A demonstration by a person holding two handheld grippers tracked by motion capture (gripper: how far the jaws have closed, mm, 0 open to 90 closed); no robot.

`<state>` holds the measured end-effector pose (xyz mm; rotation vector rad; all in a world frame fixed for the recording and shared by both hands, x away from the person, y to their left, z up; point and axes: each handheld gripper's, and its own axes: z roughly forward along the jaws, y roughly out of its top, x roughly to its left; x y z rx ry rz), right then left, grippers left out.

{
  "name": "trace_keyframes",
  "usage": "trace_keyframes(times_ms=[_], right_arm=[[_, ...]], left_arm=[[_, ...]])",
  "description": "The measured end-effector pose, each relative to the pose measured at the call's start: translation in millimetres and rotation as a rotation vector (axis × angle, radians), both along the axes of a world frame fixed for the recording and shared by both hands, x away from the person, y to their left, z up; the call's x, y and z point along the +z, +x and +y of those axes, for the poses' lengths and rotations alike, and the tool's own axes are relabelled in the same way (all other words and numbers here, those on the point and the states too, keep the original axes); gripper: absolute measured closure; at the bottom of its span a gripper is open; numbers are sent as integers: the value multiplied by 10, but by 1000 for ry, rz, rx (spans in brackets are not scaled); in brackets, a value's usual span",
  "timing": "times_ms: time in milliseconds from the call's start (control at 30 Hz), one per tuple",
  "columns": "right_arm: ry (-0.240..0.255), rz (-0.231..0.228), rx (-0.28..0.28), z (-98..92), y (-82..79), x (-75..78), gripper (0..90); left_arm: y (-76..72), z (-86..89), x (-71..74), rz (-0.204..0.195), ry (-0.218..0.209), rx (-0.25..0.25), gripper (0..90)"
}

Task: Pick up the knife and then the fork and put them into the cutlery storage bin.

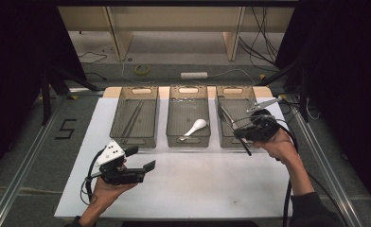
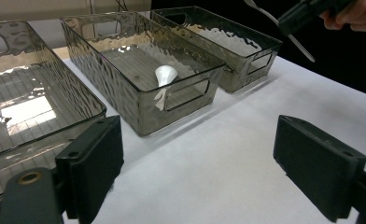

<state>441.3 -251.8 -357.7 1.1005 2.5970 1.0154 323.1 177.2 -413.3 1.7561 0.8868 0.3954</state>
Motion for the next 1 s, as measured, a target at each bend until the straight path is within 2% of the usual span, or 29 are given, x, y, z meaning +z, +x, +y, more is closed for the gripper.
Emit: trace_keyframes(times_ms=[267,400,667,1000], right_arm=[[31,-18,-63,-22,235,143,842],[24,-19,-95,-13,365,154,842],[21,-11,-159,-6,610,92,842],[18,6,-235,-18,800,-35,842]], left_arm=[[3,-6,-4,1,-9,3,156],[2,-6,-1,0,-9,3,156],[4,1,1,-1,-11,4,156],[4,0,2,-2,-12,3,156]])
